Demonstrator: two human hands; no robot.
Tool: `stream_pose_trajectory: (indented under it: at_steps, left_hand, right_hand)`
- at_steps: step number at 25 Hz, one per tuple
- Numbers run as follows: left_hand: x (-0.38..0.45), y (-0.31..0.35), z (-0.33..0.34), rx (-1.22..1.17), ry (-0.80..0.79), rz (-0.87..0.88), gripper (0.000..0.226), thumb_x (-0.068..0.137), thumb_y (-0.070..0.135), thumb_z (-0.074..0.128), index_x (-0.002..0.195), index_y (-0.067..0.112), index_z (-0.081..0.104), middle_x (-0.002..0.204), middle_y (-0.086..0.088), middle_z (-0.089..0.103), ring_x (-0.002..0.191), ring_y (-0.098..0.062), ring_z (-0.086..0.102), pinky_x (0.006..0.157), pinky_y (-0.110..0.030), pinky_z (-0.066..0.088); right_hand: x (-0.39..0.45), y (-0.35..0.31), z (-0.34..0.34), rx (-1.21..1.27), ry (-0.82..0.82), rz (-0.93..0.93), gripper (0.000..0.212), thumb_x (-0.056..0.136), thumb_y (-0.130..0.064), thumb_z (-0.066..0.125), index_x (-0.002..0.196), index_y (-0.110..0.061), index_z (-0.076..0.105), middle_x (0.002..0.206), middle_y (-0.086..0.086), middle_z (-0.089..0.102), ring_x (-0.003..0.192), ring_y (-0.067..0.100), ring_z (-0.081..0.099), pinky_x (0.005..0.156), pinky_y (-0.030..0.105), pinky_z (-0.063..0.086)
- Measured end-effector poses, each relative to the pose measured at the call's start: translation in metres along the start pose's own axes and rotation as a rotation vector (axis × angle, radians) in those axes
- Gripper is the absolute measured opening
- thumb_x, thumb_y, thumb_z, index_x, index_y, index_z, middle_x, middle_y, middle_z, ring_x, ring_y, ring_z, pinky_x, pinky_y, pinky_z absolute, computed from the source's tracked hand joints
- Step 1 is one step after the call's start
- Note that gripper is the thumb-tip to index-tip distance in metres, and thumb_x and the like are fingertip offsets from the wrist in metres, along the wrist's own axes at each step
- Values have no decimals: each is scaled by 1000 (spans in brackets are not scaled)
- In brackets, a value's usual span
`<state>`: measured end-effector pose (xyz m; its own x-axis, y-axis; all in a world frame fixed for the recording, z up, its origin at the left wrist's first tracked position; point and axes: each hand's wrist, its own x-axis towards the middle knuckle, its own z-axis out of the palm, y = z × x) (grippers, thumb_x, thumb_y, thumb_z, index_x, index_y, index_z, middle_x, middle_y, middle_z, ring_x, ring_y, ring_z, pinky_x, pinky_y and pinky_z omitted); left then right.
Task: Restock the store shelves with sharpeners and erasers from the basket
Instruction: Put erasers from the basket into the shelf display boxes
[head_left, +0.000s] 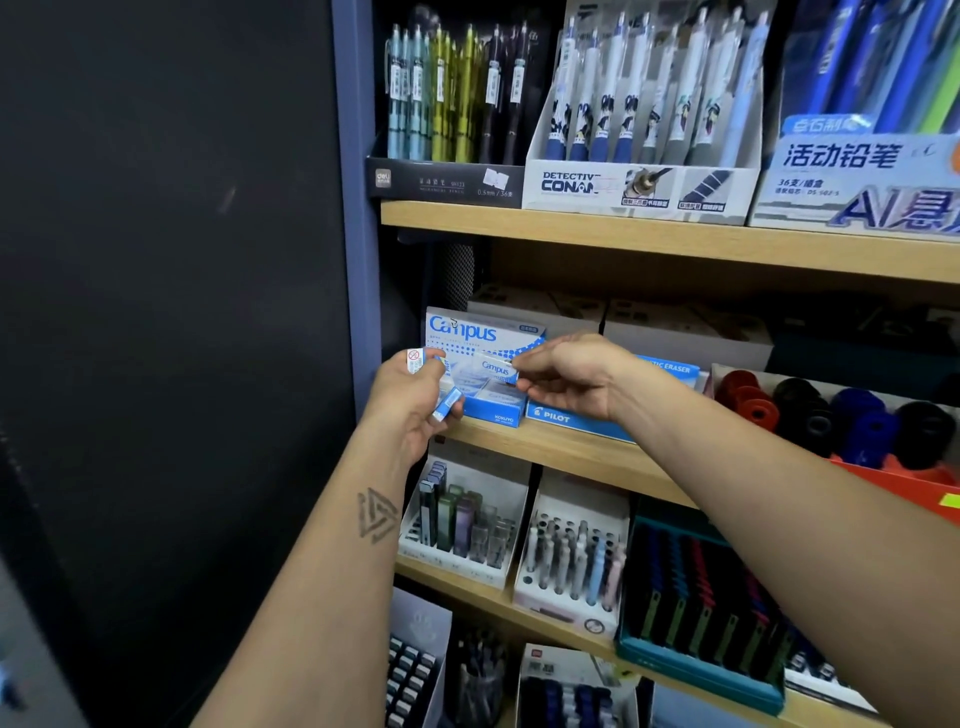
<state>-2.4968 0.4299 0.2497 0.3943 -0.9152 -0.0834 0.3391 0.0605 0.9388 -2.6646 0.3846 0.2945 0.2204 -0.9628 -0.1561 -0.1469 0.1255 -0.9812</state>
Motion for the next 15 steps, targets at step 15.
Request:
stream_pose_trajectory:
  at_steps: [15]
  left_hand:
    - [-7, -1, 3, 2, -16, -27, 16, 104, 12, 48, 114, 14, 60, 106, -19, 67, 64, -24, 61, 42, -23, 49]
  right_hand:
    - [7, 4, 19, -587, 142, -191, 13, 98, -7, 58, 97, 5, 62, 72, 20, 68, 58, 24, 65, 58, 33, 60]
